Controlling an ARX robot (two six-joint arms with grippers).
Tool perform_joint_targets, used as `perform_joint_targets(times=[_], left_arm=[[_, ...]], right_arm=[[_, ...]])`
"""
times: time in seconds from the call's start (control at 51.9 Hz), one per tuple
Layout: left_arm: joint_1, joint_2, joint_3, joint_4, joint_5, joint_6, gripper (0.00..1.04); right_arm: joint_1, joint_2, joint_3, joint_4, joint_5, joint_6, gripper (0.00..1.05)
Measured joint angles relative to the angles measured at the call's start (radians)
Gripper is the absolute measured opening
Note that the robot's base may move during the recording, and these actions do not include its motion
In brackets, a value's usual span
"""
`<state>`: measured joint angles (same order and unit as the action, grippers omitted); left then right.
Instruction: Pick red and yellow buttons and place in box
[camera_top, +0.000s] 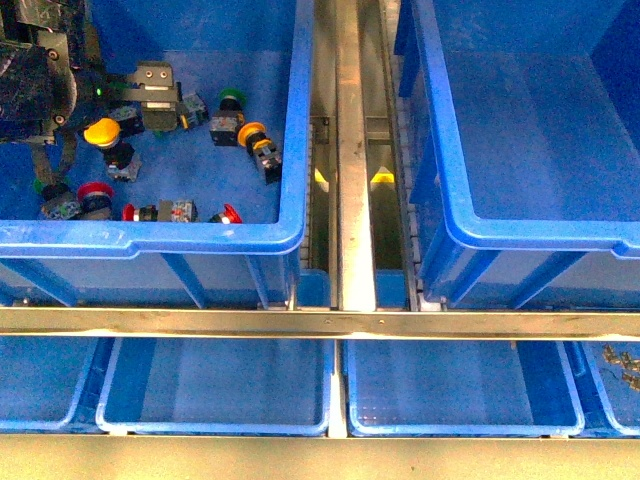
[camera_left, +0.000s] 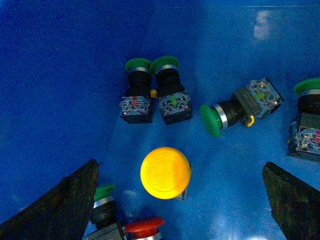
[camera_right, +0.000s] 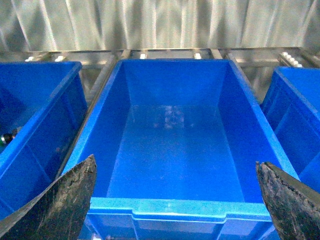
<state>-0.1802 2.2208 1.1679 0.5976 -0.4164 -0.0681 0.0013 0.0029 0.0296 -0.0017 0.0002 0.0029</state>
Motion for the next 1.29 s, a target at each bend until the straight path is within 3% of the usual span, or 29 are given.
perform_joint_targets(times=[1.29], left_arm=[[0.013,0.111,0.142,-0.109,-0.048,0.014,0.97]], right_arm=[[0.000,0.000,0.000,0.000,0.000,0.000,0.97]])
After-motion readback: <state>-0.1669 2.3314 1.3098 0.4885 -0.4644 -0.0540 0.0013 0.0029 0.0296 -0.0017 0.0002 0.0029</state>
